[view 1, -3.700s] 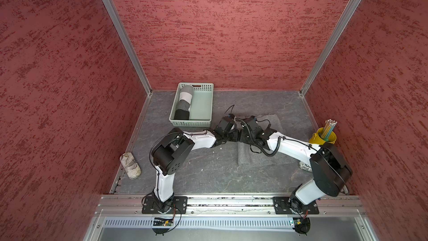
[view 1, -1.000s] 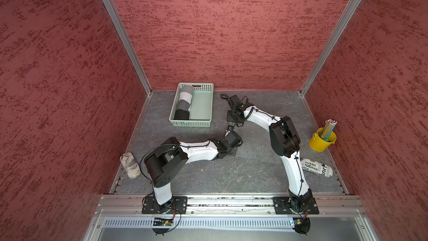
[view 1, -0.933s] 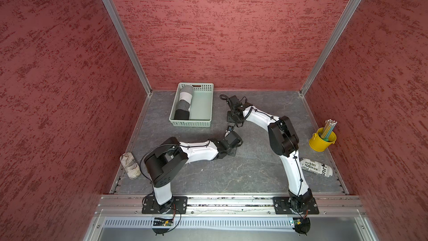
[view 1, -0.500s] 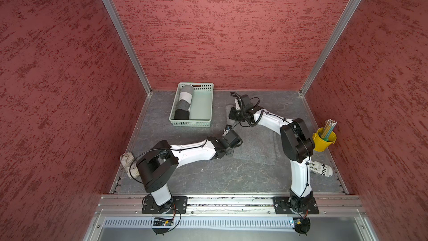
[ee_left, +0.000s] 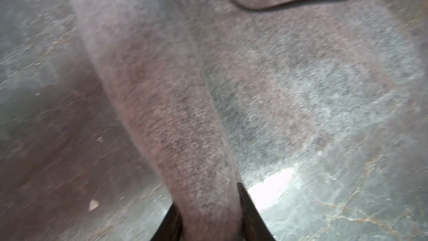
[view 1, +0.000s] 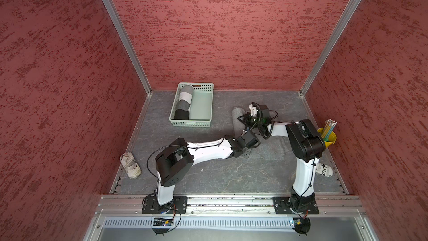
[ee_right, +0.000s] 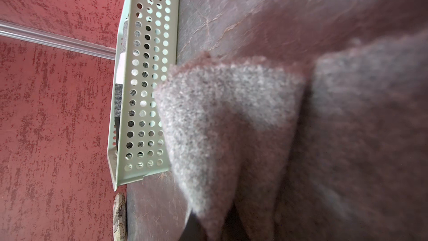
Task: Roll up the scarf and place it into the basket
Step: Roll the scarf at the center of the board.
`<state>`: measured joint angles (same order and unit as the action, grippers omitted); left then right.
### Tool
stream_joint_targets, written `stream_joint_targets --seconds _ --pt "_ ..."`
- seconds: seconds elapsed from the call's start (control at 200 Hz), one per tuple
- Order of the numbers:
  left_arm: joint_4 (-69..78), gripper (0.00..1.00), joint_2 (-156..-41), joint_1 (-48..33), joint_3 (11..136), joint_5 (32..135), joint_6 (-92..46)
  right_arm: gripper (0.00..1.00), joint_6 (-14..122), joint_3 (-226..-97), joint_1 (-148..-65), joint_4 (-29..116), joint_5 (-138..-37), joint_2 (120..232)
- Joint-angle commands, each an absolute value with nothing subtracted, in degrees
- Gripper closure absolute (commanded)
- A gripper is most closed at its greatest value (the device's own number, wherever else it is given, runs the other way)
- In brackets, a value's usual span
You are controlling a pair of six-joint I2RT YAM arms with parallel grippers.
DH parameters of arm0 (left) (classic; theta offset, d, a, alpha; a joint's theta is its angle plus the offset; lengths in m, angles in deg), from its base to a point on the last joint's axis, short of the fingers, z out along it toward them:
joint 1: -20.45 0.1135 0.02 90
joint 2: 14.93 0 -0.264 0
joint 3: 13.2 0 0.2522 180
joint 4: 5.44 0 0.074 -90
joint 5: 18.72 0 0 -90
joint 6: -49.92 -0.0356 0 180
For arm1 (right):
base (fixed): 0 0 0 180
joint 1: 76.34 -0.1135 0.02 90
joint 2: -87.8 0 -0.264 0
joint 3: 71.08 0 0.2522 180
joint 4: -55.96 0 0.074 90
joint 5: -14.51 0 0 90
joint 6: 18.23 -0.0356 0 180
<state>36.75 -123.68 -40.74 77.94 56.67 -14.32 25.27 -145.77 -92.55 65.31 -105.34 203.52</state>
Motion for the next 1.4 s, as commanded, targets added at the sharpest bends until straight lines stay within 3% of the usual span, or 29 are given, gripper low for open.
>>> stream_joint_targets --seconds 0.0,0.235,0.316,0.401,0.541,0.596,0.661,0.696,0.837,0.912,1.077,1.182,1.313,1.393 --pt "33.9 0.66 -125.6 -40.9 79.9 60.4 -16.2 0.98 27.0 -145.0 -91.7 67.8 -105.3 203.3" --pt "34.8 0.67 -133.9 -40.2 85.9 64.3 -16.5 0.65 34.4 -147.7 -91.5 54.8 -98.1 199.5" --pt "34.9 0.71 -135.8 -39.4 86.6 67.0 -15.9 0.59 38.6 -149.3 -91.5 46.7 -93.0 196.5" --pt "35.4 0.87 -137.0 -38.9 86.9 68.1 -15.3 0.51 42.2 -150.6 -91.5 39.0 -86.4 192.6" --pt "34.9 0.88 -136.8 -38.4 86.7 68.8 -14.6 0.45 44.6 -151.9 -91.9 28.0 -78.1 187.5" --pt "34.2 0.79 -136.1 -38.3 86.2 69.8 -14.4 0.45 44.4 -151.1 -92.6 25.6 -77.1 185.9" --pt "32.9 0.50 -134.5 -37.9 85.0 72.4 -14.0 0.45 43.5 -149.1 -93.7 24.2 -75.5 183.6" --pt "31.9 0.40 -133.1 -37.5 84.0 74.4 -13.8 0.45 42.9 -147.8 -94.1 24.1 -75.2 182.3" --pt "26.6 0.12 -124.8 -35.1 78.9 83.1 -15.6 0.44 40.6 -143.2 -94.4 23.5 -73.1 176.1" --pt "24.1 0.02 -119.6 -32.8 76.2 88.1 -16.7 0.44 39.8 -141.8 -94.7 22.8 -71.4 172.5" --pt "16.0 0.00 -109.3 -25.1 67.4 95.3 -11.5 0.43 38.5 -141.8 -97.9 18.4 -64.4 166.7" --pt "16.6 0.00 -107.2 -20.3 64.4 91.2 -8.7 0.43 37.4 -144.1 -102.1 14.7 -59.0 166.7" --pt "20.7 0.18 -110.9 -14.4 64.3 86.5 -3.5 0.41 35.1 -148.8 -110.7 10.2 -51.2 170.1" --pt "18.4 0.21 -112.4 -13.1 63.6 85.7 -2.4 0.38 34.3 -152.9 -116.4 6.9 -46.0 174.8"
